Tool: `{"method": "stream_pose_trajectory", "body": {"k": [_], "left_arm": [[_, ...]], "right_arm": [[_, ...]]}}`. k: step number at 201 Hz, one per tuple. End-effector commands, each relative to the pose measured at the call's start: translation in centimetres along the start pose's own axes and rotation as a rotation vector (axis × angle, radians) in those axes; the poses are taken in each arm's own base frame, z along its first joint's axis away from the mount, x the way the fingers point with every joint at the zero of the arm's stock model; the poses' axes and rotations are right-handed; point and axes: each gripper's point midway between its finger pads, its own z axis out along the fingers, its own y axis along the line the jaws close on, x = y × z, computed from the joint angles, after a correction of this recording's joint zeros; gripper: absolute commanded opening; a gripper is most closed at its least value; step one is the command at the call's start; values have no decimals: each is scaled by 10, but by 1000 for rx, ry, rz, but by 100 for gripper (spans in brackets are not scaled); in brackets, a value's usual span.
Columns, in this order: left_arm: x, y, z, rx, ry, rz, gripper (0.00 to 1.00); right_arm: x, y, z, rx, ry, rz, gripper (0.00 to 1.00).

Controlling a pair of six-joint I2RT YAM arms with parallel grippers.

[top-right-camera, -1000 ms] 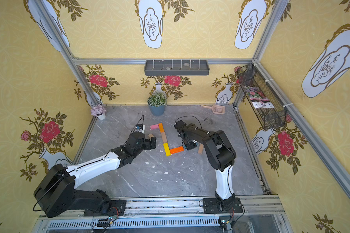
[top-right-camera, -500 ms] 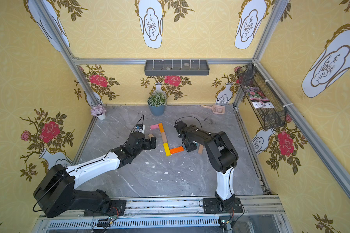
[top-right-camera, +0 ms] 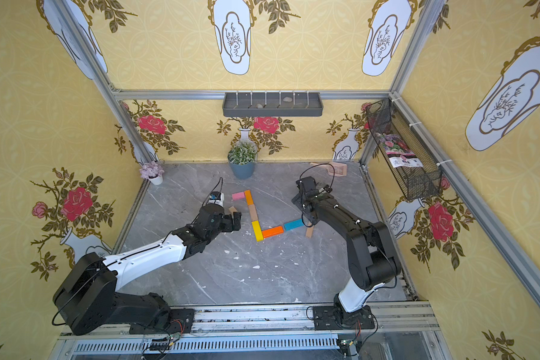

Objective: Assemble a giraffe with building blocks
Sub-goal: Assemble the building block at the center of the board.

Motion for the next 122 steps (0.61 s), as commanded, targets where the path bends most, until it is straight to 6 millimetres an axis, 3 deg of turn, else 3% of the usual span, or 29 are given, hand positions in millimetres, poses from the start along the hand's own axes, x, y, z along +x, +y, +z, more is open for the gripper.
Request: {"method": "stream_pose_trajectory", "body": {"k": [1,64,122], "left_arm": [[1,-4,3,17,12,-8,99],[20,-31,19,141,111,-58,99],[13,-24,15,106,75,-36,99]], "right_arm": [[0,24,-1,-154,33,-248,92],[12,29,35,-297,174,-274,97],[24,27,51,-313,225,-254,97]]}}
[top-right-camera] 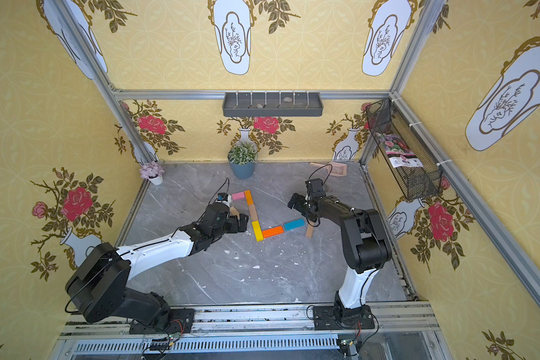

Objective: Assemble a giraffe with building blocks
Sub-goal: Assemble the building block at the center of the board.

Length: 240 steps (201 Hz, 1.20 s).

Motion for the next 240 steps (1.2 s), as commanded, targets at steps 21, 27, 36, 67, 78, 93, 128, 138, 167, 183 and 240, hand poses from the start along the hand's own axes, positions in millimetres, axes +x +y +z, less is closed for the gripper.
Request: {"method": "stream_pose_trajectory", "body": {"k": [21,27,36,67,78,93,128,138,167,183,240], "left_arm": [[-4,-1,-1,5,-21,9,99],[-5,-1,-1,5,-21,10,99],[-5,0,-1,3,-21,9,99],[-4,-1,-1,8,-17,10,99],[-5,-2,-2,9,-20,10,99],[-4,-2,-2,11,-18,10,99],[-6,-1,-4,6,-26,11,99],[-5,-1,-4,7,-23,9,99],[-5,-1,-4,6,-22,10,99],[-5,0,-4,4,-24,11,99],[-5,1,-4,-1,-25,12,99]], "right_arm": [[2,3,7,-42,4,5,96],[2,2,7,-41,5,6,95],[3,2,6,-41,3,6,95],[5,-1,1,-37,-6,4,95],[7,-2,1,-34,-1,4,95],[10,-7,0,-23,-1,6,95],[16,-8,-2,-31,2,13,95],[17,-8,-2,-34,3,15,95],[16,-5,-3,-43,1,17,95],[18,-4,-2,-49,7,17,95],[26,3,3,-61,21,10,94]]}}
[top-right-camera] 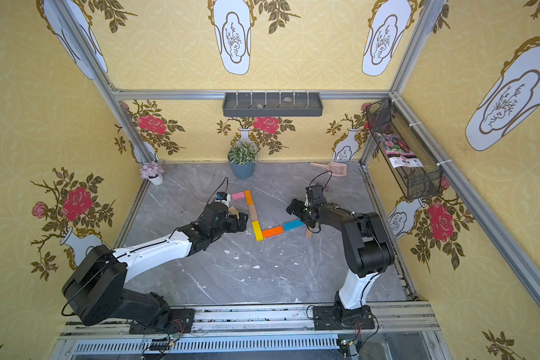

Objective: Assemble a giraffe with building blocks
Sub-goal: Assemble the building block at the center of the board, then pick up the building block from the center of the board.

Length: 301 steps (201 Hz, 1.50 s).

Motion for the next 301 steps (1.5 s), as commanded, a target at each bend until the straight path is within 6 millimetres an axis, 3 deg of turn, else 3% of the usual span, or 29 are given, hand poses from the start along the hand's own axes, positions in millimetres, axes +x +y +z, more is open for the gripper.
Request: {"method": "stream_pose_trajectory", "body": {"k": [1,82,110,145,163,183,213,232,259,301], "left_arm": [[-1,2,0,-7,-12,9,99],[-2,3,0,-11,-13,7,99],[-5,10,-4,-49,-31,13,99],[-17,34,-13,-187,-96,58,99],[-19,60,-8,-331,-111,87,99],[-15,78,5,-376,-33,104,99],[-6,78,18,-380,77,77,100],[-3,71,25,-387,142,-34,91],[2,71,39,-461,231,-110,76],[12,79,47,-541,279,-154,72]], "right_arm": [[-1,6,2,-21,-14,-3,94],[-2,7,-2,-10,-28,1,94],[-12,2,-13,32,-70,-8,94],[-42,-13,-58,202,-279,-53,96],[-50,-19,-90,284,-423,-79,96],[-43,-28,-113,352,-550,-119,95],[-25,-44,-123,418,-635,-172,93],[-15,-60,-128,432,-655,-128,93],[-16,-60,-139,366,-686,-86,93],[-13,-67,-130,289,-641,-9,92]]}}
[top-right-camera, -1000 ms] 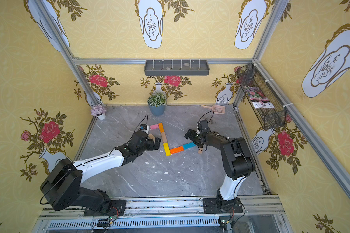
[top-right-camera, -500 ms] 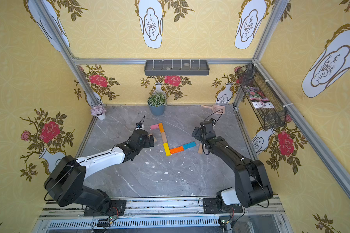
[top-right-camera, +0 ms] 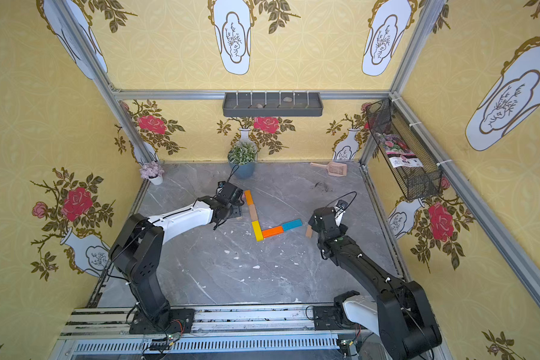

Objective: Assemble a giraffe with building blocks
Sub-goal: Pick up the building block from the center of the board.

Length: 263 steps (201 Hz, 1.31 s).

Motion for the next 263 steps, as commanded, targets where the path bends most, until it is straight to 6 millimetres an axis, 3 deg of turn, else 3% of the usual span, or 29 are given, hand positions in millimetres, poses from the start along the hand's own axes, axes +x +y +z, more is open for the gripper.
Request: {"method": "stream_pose_trajectory", "body": {"k": [1,105,146,211,231,253,263], "left_arm": [[20,18,4,-86,75,-36,72],[15,-16,48,-75,131,-63,72],[19,-23,61,-73,151,-59,66],[53,-7,66,-60,227,67,37],[61,-1,61,-44,238,137,18],[67,0,53,-4,249,205,4],[69,-1,49,13,257,228,2]], "right_arm": [[0,10,3,-62,12,66,92],[2,15,6,-88,25,90,95],[1,17,5,-106,26,97,94],[1,18,7,-117,37,101,95],[2,18,8,-119,45,100,95],[3,18,10,-121,54,102,95],[5,19,11,-125,61,101,94]]}}
